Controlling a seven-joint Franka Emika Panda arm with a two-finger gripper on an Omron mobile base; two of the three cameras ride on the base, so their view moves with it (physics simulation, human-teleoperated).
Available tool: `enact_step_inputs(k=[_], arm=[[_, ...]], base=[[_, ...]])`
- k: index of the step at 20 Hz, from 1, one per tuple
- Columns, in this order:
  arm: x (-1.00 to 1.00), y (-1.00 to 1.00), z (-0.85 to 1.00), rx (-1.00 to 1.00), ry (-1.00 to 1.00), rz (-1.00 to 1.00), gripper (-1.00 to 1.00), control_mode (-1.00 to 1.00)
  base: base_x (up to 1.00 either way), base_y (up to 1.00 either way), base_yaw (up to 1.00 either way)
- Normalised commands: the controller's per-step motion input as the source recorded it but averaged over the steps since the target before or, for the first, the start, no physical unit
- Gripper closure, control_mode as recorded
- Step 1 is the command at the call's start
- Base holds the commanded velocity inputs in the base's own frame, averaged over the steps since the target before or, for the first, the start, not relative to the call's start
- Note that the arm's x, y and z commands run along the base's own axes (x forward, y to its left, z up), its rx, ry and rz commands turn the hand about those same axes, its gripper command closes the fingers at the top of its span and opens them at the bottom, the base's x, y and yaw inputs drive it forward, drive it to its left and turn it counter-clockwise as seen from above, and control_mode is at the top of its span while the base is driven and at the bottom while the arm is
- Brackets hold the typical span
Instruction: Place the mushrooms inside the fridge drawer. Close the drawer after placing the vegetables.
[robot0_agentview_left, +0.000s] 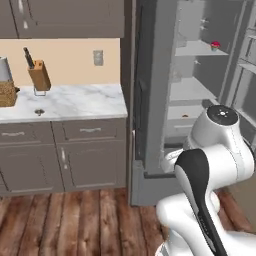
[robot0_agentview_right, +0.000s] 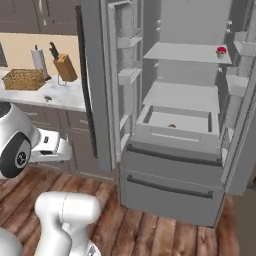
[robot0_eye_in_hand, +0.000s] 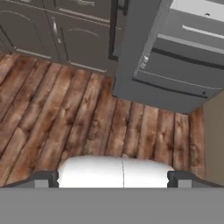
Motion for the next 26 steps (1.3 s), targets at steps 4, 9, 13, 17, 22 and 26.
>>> enact_step_inputs(k=[4,9,13,17,22,26], arm=[[0.0,0.0,0.0,0.0,0.0,0.0,-1.0,1.0],[0.0,0.0,0.0,0.0,0.0,0.0,-1.0,1.0],[0.0,0.0,0.0,0.0,0.0,0.0,-1.0,1.0],[0.0,0.0,0.0,0.0,0.0,0.0,-1.0,1.0],[0.0,0.0,0.0,0.0,0.0,0.0,-1.0,1.0],[0.0,0.0,0.0,0.0,0.0,0.0,-1.0,1.0]], base=[[0.58,1.0,-0.1],[0.98,1.0,-0.22],[1.0,1.0,-0.29],[0.96,1.0,-0.24],[0.83,0.83,-0.07],[0.51,0.12,0.0]])
